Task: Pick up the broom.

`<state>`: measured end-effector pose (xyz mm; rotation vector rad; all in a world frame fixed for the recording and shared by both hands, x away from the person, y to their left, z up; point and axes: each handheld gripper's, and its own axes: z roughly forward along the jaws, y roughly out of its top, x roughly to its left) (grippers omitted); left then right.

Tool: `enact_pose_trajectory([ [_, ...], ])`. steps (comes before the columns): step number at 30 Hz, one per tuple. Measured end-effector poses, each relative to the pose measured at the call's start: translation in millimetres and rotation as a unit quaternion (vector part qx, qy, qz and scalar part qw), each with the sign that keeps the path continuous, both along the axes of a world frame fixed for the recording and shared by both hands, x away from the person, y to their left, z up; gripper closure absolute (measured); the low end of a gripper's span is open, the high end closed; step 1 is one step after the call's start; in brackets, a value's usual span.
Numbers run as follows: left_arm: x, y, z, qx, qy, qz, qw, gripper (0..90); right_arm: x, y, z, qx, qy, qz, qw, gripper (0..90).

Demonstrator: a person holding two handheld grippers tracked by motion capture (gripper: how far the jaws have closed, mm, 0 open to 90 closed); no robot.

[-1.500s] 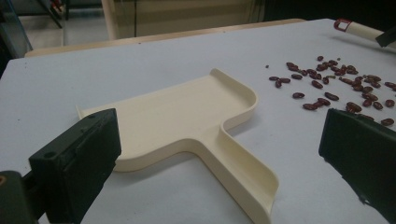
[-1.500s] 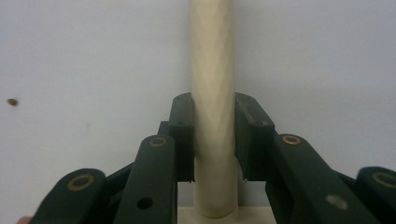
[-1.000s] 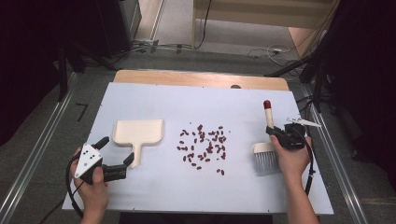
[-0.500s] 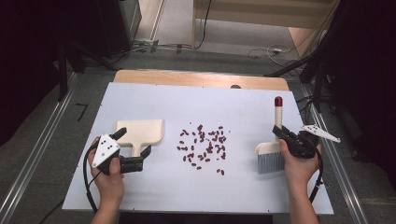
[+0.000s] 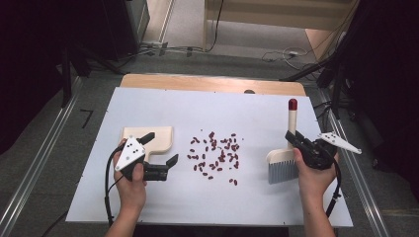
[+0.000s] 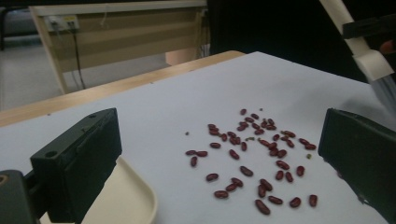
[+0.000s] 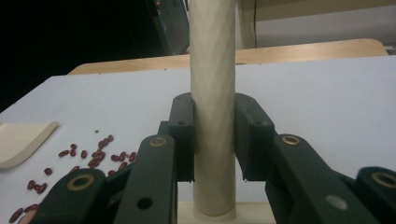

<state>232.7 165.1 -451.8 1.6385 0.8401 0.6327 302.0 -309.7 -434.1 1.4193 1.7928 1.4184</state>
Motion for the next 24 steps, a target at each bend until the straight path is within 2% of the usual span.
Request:
enact_pose_trajectory([
  [4,-1.0,-11.3,0.0,-0.002,0.004,-0.017,0.9998,0.0,-3.0,13.6,1.9,-0.003,-0.006,0.014,0.9999,69.1],
  [6,-0.6,-18.0,-0.3,-0.005,0.014,-0.036,0.9992,0.0,-5.2,20.0,4.2,-0.003,-0.011,0.019,0.9997,69.1],
  [13,0.1,-29.3,-1.0,-0.029,0.031,-0.071,0.9966,0.1,-13.2,37.8,10.0,-0.008,-0.024,0.033,0.9992,69.1],
  [18,-1.1,-42.2,-0.8,-0.040,0.041,-0.087,0.9945,3.3,-19.5,54.2,11.6,-0.014,-0.032,0.049,0.9982,69.1],
  [24,-3.5,-54.8,-0.3,-0.044,0.053,-0.093,0.9932,8.1,-24.6,68.2,12.5,-0.017,-0.039,0.062,0.9972,69.1],
])
